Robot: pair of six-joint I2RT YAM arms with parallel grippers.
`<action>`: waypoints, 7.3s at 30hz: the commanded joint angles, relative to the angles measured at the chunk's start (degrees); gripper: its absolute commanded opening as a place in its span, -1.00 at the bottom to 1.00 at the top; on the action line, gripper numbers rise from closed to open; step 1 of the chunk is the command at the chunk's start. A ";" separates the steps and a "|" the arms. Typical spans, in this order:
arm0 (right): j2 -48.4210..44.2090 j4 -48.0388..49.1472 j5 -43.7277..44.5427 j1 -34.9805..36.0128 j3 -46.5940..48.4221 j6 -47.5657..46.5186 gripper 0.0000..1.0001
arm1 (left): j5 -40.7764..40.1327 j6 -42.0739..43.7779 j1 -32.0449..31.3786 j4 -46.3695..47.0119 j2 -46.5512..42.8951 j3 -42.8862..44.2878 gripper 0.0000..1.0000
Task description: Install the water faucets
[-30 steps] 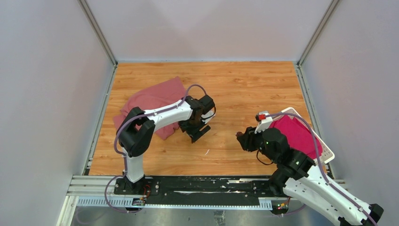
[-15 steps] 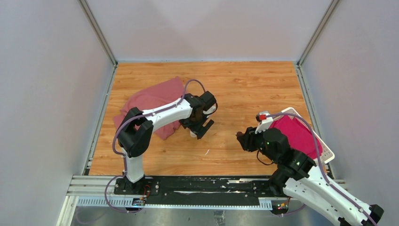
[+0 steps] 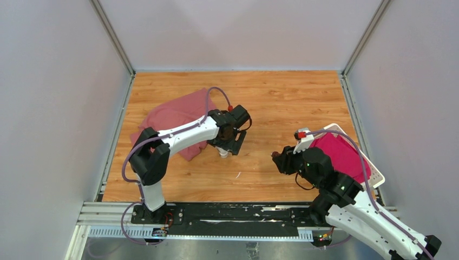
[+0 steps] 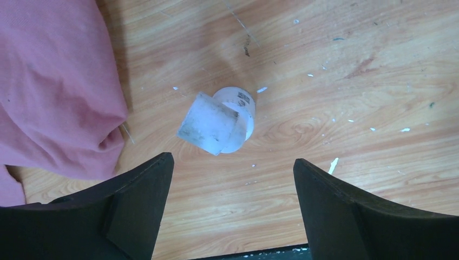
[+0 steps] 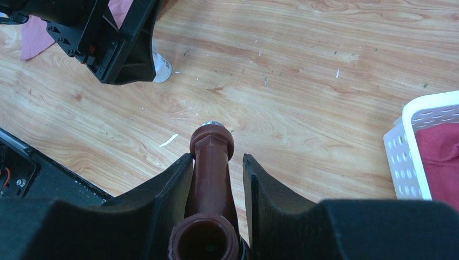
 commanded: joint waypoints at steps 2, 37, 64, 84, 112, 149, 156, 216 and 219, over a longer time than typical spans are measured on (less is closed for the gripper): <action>-0.47 0.13 -0.50 -0.59 -0.17 0.98 -1.00 | -4.96 -7.81 -0.09 0.75 0.61 -1.96 0.66; 0.04 0.31 -2.30 -0.58 0.04 1.39 -1.00 | -8.54 -42.65 0.83 4.14 6.61 -4.46 0.00; 1.28 1.43 -3.07 -0.61 -0.64 2.06 -1.00 | -11.19 -34.57 1.66 3.61 6.54 -2.55 -0.02; -1.40 5.99 -13.62 -0.58 0.05 -7.54 -1.00 | 48.42 2.67 13.37 18.80 -15.26 -10.16 -1.00; 16.20 -2.95 7.84 -0.49 5.83 -5.35 -1.00 | 6.89 0.73 10.73 21.53 -20.33 -26.29 -1.00; 16.23 -2.59 -1.75 -0.49 4.64 -5.14 -1.00 | -2.30 -3.15 4.88 15.56 -4.91 -17.29 0.15; 16.04 -2.59 -1.87 -0.49 4.52 -5.00 -1.00 | -1.60 -3.36 4.88 14.60 -3.89 -16.66 0.01; 43.26 114.13 44.70 64.60 -11.89 -156.91 -1.00 | 86.66 -3.97 15.48 6.62 -24.36 -11.97 -1.00; 44.05 114.12 44.92 65.73 -12.25 -156.52 -1.00 | 86.72 -2.42 14.44 6.72 -25.00 -11.87 -1.00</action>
